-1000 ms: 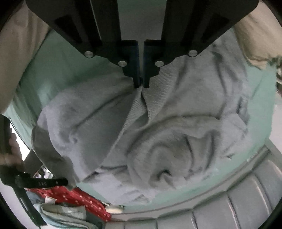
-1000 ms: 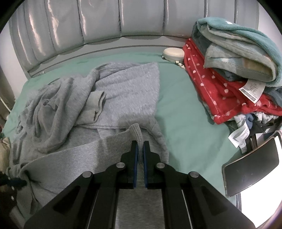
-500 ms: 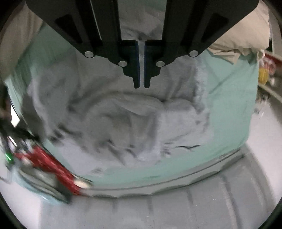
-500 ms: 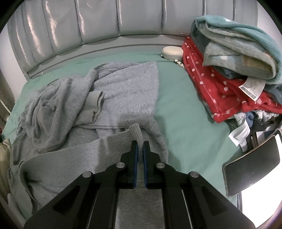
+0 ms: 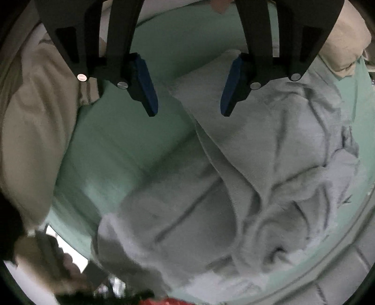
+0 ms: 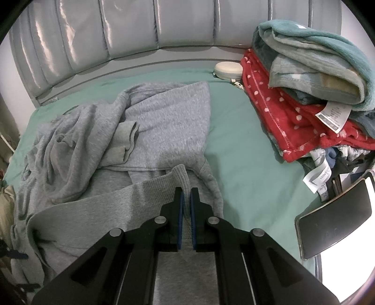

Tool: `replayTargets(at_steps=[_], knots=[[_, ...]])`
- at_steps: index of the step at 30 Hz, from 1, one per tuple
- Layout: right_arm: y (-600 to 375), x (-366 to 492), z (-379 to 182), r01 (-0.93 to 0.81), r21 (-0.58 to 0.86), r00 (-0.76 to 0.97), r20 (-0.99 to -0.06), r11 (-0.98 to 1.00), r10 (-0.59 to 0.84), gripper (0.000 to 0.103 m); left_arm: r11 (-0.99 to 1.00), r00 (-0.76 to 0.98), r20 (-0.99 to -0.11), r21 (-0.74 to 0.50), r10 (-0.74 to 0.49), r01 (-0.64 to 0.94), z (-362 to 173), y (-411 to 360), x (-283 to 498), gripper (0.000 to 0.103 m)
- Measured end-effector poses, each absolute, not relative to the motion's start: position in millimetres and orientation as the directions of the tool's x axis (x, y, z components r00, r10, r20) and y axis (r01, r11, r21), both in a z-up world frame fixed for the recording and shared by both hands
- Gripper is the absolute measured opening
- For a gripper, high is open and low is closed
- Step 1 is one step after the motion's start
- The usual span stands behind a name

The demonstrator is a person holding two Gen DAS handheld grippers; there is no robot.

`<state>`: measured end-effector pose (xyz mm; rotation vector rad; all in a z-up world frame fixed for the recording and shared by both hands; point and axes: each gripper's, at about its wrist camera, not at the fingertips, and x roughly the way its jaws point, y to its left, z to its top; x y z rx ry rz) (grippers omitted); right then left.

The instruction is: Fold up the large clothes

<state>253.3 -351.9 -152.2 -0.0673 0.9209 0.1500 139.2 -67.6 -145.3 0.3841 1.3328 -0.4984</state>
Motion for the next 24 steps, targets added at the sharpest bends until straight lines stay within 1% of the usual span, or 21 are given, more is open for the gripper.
replayTargets(at_steps=[2, 4, 8, 11, 12, 13, 14, 16, 18, 24], knots=[[-352.2, 253.9, -152.2, -0.158, 0.009, 0.596, -0.797, 0.987, 0.102, 0.005, 0.827, 0.098, -0.994, 0.008, -0.057, 0.562, -163.5, -72.8, 138.3, 0.059], [-352.5, 253.3, -152.1, -0.158, 0.008, 0.598, -0.795, 0.987, 0.102, 0.005, 0.822, 0.080, -0.997, 0.035, -0.013, 0.568, -173.5, -76.3, 136.5, 0.059], [-352.5, 252.3, -151.7, -0.156, 0.014, 0.597, -0.795, 0.988, 0.106, 0.005, 0.803, 0.056, -0.995, 0.100, 0.083, 0.588, -191.0, -83.5, 133.4, 0.059], [-352.6, 251.1, -151.3, -0.156, 0.018, 0.598, -0.794, 0.988, 0.109, 0.005, 0.770, 0.076, -0.991, 0.137, 0.114, 0.623, -197.2, -92.5, 126.9, 0.058], [-352.7, 250.8, -151.2, -0.156, 0.017, 0.598, -0.794, 0.988, 0.108, 0.005, 0.768, 0.077, -0.992, 0.126, 0.100, 0.627, -196.2, -93.5, 126.0, 0.042], [-352.8, 251.0, -151.3, -0.156, 0.017, 0.598, -0.794, 0.988, 0.109, 0.005, 0.775, 0.080, -0.994, 0.108, 0.074, 0.623, -192.6, -92.4, 126.2, 0.020], [-352.7, 251.1, -151.2, -0.155, 0.018, 0.598, -0.794, 0.988, 0.109, 0.005, 0.781, 0.095, -0.993, 0.115, 0.071, 0.614, -189.5, -91.6, 127.3, 0.014], [-352.2, 251.4, -150.9, -0.156, 0.018, 0.600, -0.793, 0.988, 0.109, 0.005, 0.796, 0.114, -0.992, 0.109, 0.051, 0.596, -181.5, -84.5, 129.6, 0.011], [-352.4, 250.8, -151.3, -0.154, 0.018, 0.601, -0.792, 0.988, 0.108, 0.005, 0.814, 0.169, -0.985, 0.132, 0.042, 0.565, -167.0, -74.8, 132.0, 0.011], [-352.0, 250.2, -151.5, -0.147, 0.016, 0.604, -0.790, 0.989, 0.102, 0.005, 0.879, 0.334, -0.942, 0.169, 0.011, 0.446, -100.6, -27.1, 135.9, 0.011]])
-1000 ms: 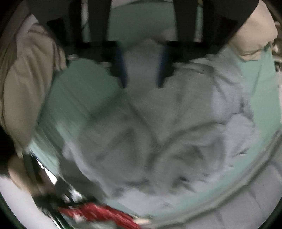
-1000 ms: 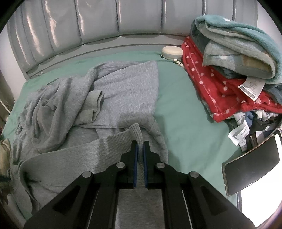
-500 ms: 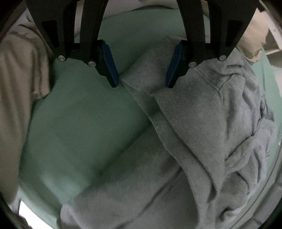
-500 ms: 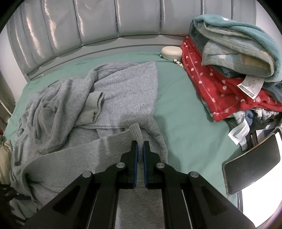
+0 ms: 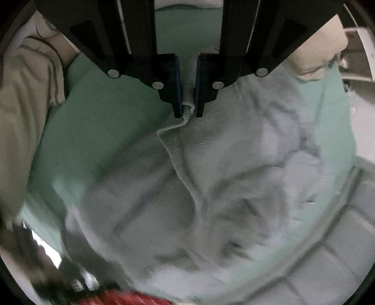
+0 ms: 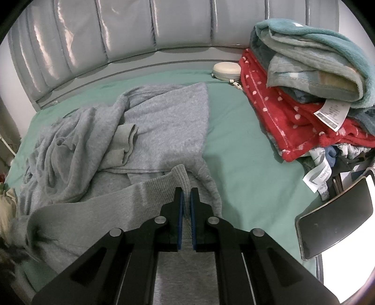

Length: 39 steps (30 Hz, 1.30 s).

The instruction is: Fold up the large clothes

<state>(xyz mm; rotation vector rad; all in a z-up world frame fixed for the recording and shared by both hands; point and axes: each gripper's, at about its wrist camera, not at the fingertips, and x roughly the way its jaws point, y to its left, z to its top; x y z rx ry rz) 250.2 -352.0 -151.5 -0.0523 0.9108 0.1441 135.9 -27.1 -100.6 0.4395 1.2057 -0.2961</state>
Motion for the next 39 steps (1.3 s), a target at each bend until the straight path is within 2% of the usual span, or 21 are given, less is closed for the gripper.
replayTargets(at_steps=[5, 9, 14, 16, 19, 21, 25, 31, 33, 39], knots=[[-348.6, 250.1, -152.4, -0.159, -0.011, 0.608, -0.789, 0.987, 0.089, 0.005, 0.928, 0.443, -0.896, 0.166, 0.001, 0.334, -55.2, 19.0, 164.1, 0.011], [-351.1, 253.9, -158.2, -0.144, -0.009, 0.592, -0.802, 0.990, 0.079, 0.005, 0.967, 0.450, -0.888, 0.027, -0.093, 0.254, -61.8, 53.3, 200.8, 0.012], [-350.8, 255.6, -162.4, -0.134, -0.017, 0.582, -0.811, 0.991, 0.065, 0.005, 0.977, 0.442, -0.894, 0.027, -0.071, 0.210, -89.3, 62.5, 206.3, 0.032], [-349.8, 256.7, -164.2, -0.134, -0.023, 0.578, -0.814, 0.991, 0.059, 0.005, 0.977, 0.434, -0.896, -0.002, -0.097, 0.214, -93.1, 65.8, 202.6, 0.048], [-348.6, 258.8, -167.6, -0.133, -0.030, 0.571, -0.819, 0.991, 0.052, 0.005, 0.978, 0.442, -0.882, -0.082, -0.161, 0.192, -96.8, 79.8, 199.3, 0.064], [-347.7, 259.7, -168.8, -0.131, -0.032, 0.567, -0.822, 0.991, 0.048, 0.005, 0.976, 0.439, -0.879, -0.114, -0.186, 0.185, -101.3, 86.0, 199.8, 0.064], [-348.0, 260.1, -169.0, -0.129, -0.034, 0.566, -0.823, 0.991, 0.046, 0.005, 0.981, 0.413, -0.898, -0.086, -0.153, 0.175, -117.5, 89.1, 206.1, 0.064], [-350.2, 261.6, -174.3, -0.116, -0.030, 0.554, -0.831, 0.993, 0.040, 0.005, 0.977, 0.361, -0.932, 0.113, 0.040, 0.181, -150.9, 75.5, 225.9, 0.064], [-351.9, 263.1, -175.9, -0.110, -0.017, 0.548, -0.835, 0.994, 0.047, 0.005, 0.985, 0.357, -0.933, 0.100, 0.043, 0.143, -155.8, 80.2, 234.7, 0.064], [-353.0, 270.0, -185.8, -0.099, -0.021, 0.514, -0.857, 0.995, 0.033, 0.006, 0.997, 0.381, -0.923, -0.025, -0.053, 0.076, -153.4, 99.6, 250.8, 0.064]])
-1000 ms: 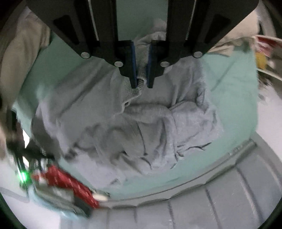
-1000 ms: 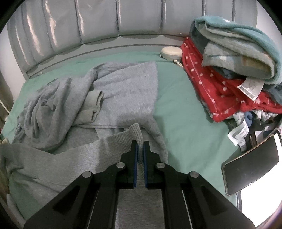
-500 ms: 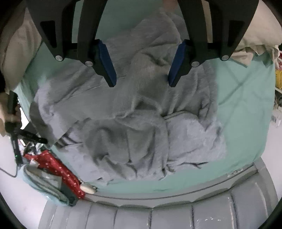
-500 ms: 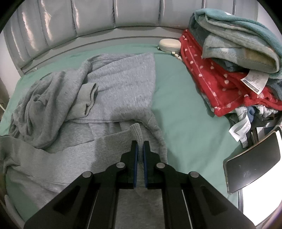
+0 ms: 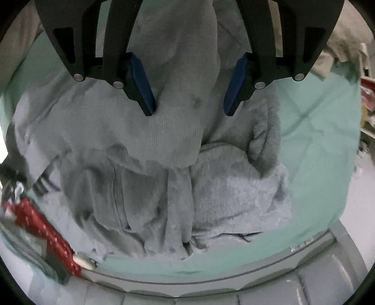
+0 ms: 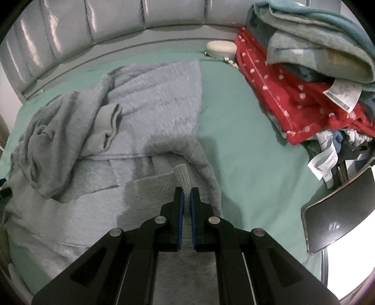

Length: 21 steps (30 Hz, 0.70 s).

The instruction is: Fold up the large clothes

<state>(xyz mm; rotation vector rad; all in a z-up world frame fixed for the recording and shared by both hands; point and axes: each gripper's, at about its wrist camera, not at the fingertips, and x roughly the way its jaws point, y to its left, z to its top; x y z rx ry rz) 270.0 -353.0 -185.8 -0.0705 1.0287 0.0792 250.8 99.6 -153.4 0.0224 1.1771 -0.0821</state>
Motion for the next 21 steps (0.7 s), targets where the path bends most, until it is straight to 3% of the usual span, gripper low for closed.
replayTargets(at_steps=[5, 11, 13, 15, 17, 21], knots=[[-351.8, 275.0, -192.6, -0.095, -0.044, 0.491, -0.871, 0.994, 0.009, 0.009, 0.996, 0.440, -0.895, -0.043, -0.071, 0.073, -153.8, 98.6, 263.8, 0.064], [-349.1, 276.6, -200.8, -0.114, -0.040, 0.461, -0.887, 0.993, 0.017, 0.011, 0.991, 0.321, -0.944, -0.038, -0.078, 0.128, -184.3, 78.8, 264.6, 0.063], [-344.2, 272.4, -193.7, -0.151, -0.034, 0.487, -0.872, 0.988, 0.044, 0.010, 0.988, 0.331, -0.940, -0.039, -0.087, 0.147, -182.5, 75.3, 261.3, 0.040], [-335.3, 264.4, -183.5, -0.186, -0.072, 0.529, -0.848, 0.980, 0.038, 0.006, 0.987, 0.366, -0.926, -0.038, -0.092, 0.153, -173.0, 73.5, 256.1, 0.025], [-329.2, 255.6, -175.0, -0.205, -0.092, 0.563, -0.825, 0.974, 0.041, 0.005, 0.988, 0.431, -0.897, -0.035, -0.098, 0.151, -157.1, 72.6, 247.5, 0.020], [-326.2, 238.7, -155.2, -0.196, -0.117, 0.640, -0.768, 0.974, 0.037, 0.005, 0.992, 0.564, -0.822, -0.009, -0.081, 0.130, -116.2, 65.9, 223.4, 0.018]])
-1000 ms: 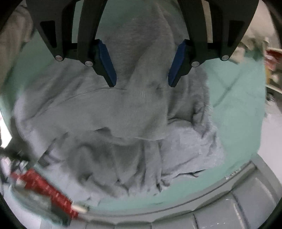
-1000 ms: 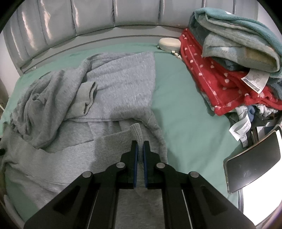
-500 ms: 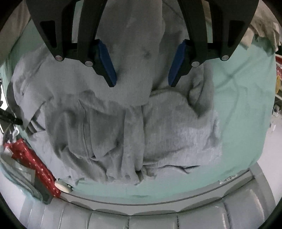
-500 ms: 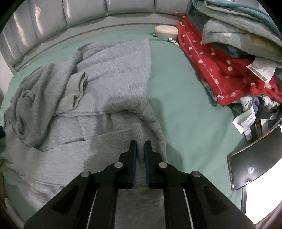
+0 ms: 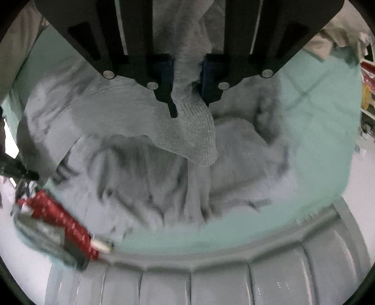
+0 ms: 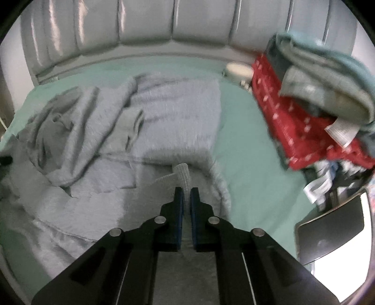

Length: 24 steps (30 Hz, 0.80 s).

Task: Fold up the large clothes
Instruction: 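Lift the hoodie with both tools, raising it toward the headboard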

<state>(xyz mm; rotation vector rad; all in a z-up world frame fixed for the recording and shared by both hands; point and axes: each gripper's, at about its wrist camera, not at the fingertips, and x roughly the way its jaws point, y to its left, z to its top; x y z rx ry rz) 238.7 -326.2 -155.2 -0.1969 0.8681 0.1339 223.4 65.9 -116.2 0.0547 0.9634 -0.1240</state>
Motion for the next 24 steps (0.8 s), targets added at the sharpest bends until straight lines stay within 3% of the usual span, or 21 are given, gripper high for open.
replayTargets(at_steps=[14, 24], knots=[[-321.4, 214.8, -99.3, -0.179, -0.059, 0.815, -0.569, 0.982, 0.114, 0.005, 0.997, 0.757, -0.653, -0.075, -0.035, -0.018, -58.6, 88.9, 181.8, 0.017], [-324.8, 239.6, -84.7, -0.154, -0.008, 0.851, -0.509, 0.988, 0.128, 0.005, 0.999, 0.809, -0.587, -0.037, -0.014, -0.009, -51.5, 86.1, 202.1, 0.017]])
